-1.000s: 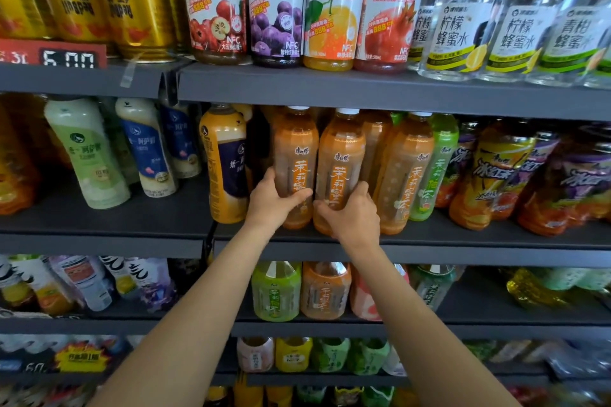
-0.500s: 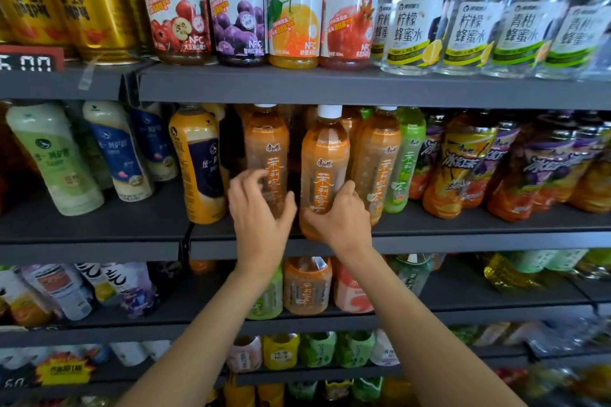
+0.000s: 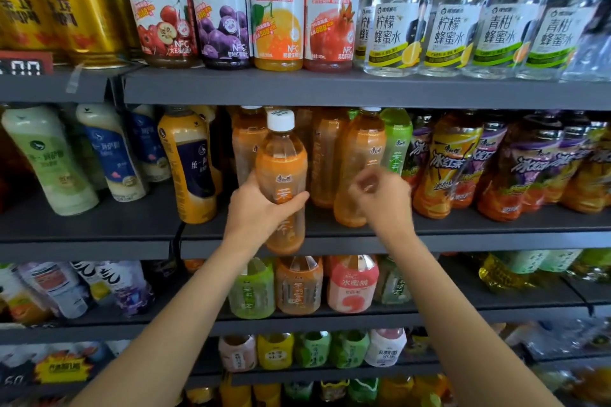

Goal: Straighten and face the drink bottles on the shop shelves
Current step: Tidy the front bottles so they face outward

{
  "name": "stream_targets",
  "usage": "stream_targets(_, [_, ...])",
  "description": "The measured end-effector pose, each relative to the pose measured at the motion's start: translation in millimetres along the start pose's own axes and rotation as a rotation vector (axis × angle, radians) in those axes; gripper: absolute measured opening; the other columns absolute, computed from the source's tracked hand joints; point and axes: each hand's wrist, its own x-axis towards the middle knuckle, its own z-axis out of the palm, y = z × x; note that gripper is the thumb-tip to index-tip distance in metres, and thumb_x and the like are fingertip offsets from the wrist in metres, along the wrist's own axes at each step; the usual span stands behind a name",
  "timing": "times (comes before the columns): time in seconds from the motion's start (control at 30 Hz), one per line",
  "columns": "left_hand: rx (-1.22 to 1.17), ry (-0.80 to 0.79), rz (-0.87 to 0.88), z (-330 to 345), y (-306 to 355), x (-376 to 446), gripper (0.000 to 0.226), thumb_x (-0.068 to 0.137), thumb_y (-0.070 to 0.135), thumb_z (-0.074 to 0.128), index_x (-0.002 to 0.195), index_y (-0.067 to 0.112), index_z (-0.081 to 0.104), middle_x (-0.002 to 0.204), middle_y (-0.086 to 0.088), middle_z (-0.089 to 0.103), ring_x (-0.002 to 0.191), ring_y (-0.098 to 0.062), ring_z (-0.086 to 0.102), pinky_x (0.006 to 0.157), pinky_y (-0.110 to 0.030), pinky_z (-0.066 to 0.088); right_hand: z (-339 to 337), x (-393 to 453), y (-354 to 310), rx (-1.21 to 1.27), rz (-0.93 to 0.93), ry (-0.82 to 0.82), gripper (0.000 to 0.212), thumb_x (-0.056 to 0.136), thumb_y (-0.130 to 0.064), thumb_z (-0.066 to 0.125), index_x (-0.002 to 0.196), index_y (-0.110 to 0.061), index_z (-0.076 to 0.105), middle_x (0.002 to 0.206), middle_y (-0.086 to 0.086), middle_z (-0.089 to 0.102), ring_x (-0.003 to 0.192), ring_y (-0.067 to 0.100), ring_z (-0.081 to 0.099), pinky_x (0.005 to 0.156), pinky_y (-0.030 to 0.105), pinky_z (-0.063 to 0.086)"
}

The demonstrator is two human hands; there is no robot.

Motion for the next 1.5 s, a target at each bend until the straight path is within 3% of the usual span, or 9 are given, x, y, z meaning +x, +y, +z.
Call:
stream_targets(0.07, [0.023,0.013,-0.002,-12,-5,-1,0.059,0.067,0.034,0.081,0.117,0.016,0.056,0.11,0.001,0.064,0.103,-0.014,0.057,0.084,-0.026,0.045,6,0,1,-0.028,-0.004,0.192,0.011,0.088,-0.017,0.063,0.092,-0.008,0.066,0.085,0.002,0.066,0.078,0.016,0.064,0.075,0.034,0.055])
stream_targets(0.2, [0.035,-0.019,-0.046,-31,-9,3,0.065,0.067,0.034,0.081,0.123,0.015,0.054,0.118,-0.001,0.063,0.11,-0.019,0.057,0.089,-0.031,0.046,44,-2,-12,-0.201,-0.192,0.096,0.034,0.09,-0.017,0.058,0.122,-0.005,0.056,0.123,0.011,0.058,0.101,0.026,0.062,0.085,0.037,0.052])
stream_targets(0.3, [0.017,-0.134,-0.052,-41,-9,8,0.059,0.068,0.031,0.081,0.118,0.018,0.056,0.112,0.002,0.063,0.105,-0.014,0.058,0.084,-0.027,0.044,63,4,-23,-0.344,-0.343,0.111,0.043,0.091,-0.014,0.056,0.131,-0.001,0.046,0.14,0.012,0.043,0.096,0.031,0.064,0.075,0.038,0.055])
stream_targets(0.47, [-0.026,-0.189,-0.065,-48,-18,8,0.059,0.068,0.03,0.081,0.12,0.02,0.054,0.116,0.002,0.063,0.108,-0.014,0.057,0.086,-0.028,0.044,81,8,-29,-0.439,-0.089,-0.125,0.041,0.095,-0.018,0.05,0.132,-0.005,0.038,0.136,0.013,0.04,0.107,0.035,0.058,0.085,0.04,0.048])
stream_targets(0.6, [-0.006,-0.151,-0.061,-50,-24,10,0.072,0.065,0.033,0.082,0.125,0.014,0.049,0.122,-0.003,0.057,0.112,-0.018,0.054,0.091,-0.033,0.046,91,-7,-29,-0.324,0.079,-0.085,0.046,0.093,-0.017,0.051,0.133,-0.003,0.033,0.133,0.017,0.036,0.106,0.038,0.056,0.083,0.039,0.045])
stream_targets(0.8, [0.008,-0.168,-0.093,-47,-21,18,0.068,0.066,0.037,0.081,0.123,0.017,0.049,0.124,-0.005,0.056,0.115,-0.021,0.053,0.097,-0.043,0.046,99,-7,-30,-0.23,0.207,-0.089,0.083,0.093,-0.017,0.053,0.147,0.001,-0.008,0.154,0.024,0.001,0.117,0.04,0.05,0.092,0.038,0.042])
stream_targets(1.0, [0.002,-0.189,-0.083,-49,-22,18,0.061,0.068,0.035,0.08,0.118,0.019,0.05,0.124,-0.005,0.056,0.113,-0.02,0.054,0.092,-0.036,0.047,108,-5,-21,-0.054,0.18,0.043,0.08,0.09,-0.003,0.051,0.148,-0.002,-0.005,0.151,0.022,0.008,0.107,0.042,0.054,0.088,0.045,0.051])
stream_targets(1.2, [-0.004,-0.188,-0.079,-48,-22,18,0.068,0.068,0.035,0.08,0.125,0.016,0.048,0.125,-0.004,0.055,0.115,-0.02,0.053,0.092,-0.035,0.046,105,-5,-13,-0.088,0.156,0.07,0.079,0.089,-0.001,0.051,0.148,-0.001,-0.002,0.146,0.024,0.02,0.111,0.043,0.052,0.086,0.048,0.052])
stream_targets(1.5, [0.027,-0.207,-0.074,-47,-21,17,0.067,0.068,0.037,0.08,0.124,0.018,0.051,0.125,-0.004,0.054,0.116,-0.021,0.052,0.096,-0.04,0.046,105,6,-31,-0.352,0.278,-0.002,0.092,0.09,-0.021,0.06,0.146,0.003,-0.009,0.152,0.023,0.009,0.108,0.036,0.058,0.08,0.039,0.047])
